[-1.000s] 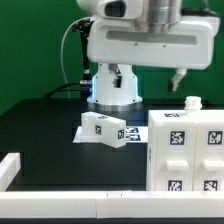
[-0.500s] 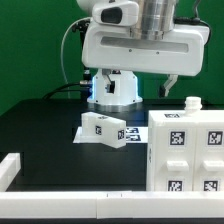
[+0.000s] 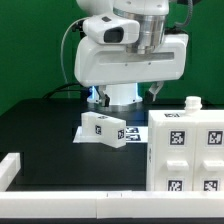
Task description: Assemble cabinet
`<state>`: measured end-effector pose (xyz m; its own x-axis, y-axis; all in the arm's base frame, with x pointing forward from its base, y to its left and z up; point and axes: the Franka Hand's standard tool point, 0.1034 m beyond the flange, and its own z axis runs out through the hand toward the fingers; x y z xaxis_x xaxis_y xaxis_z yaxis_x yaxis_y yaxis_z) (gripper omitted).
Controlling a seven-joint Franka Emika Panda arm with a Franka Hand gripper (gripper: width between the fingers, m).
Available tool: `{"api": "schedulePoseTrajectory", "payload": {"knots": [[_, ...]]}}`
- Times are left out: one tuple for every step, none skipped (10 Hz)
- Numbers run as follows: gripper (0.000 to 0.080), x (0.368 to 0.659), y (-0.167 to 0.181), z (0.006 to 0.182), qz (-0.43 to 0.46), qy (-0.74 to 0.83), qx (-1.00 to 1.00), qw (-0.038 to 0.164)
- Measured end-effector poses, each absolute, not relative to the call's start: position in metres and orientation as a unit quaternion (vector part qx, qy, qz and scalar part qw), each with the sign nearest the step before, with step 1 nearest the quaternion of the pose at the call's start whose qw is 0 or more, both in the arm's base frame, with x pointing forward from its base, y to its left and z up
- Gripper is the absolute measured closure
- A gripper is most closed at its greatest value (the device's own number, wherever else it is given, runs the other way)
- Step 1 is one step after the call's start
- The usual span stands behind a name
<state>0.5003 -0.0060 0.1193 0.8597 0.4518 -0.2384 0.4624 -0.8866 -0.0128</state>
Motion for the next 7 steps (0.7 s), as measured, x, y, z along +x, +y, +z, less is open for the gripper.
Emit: {"api": "schedulePoseTrajectory", "payload": {"knots": [[0.0002,0.497,-0.006,0.116,-0.124,0.244,0.962,0.026],[0.0002,0.485,-0.005,0.105,-0.144,0.218,0.964,0.045],[0.0002,0.474,-0.008,0.093,-0.159,0.214,0.963,0.049],[0.0002,0.467,-0.01,0.085,-0.174,0.213,0.96,0.058],[0.0002,0.46,-0.005,0.081,-0.195,0.22,0.953,0.069],[0.0002,0.457,-0.005,0.084,-0.237,0.216,0.945,0.07],[0.0002,0.462,-0.006,0.083,-0.253,0.213,0.941,0.076]]}}
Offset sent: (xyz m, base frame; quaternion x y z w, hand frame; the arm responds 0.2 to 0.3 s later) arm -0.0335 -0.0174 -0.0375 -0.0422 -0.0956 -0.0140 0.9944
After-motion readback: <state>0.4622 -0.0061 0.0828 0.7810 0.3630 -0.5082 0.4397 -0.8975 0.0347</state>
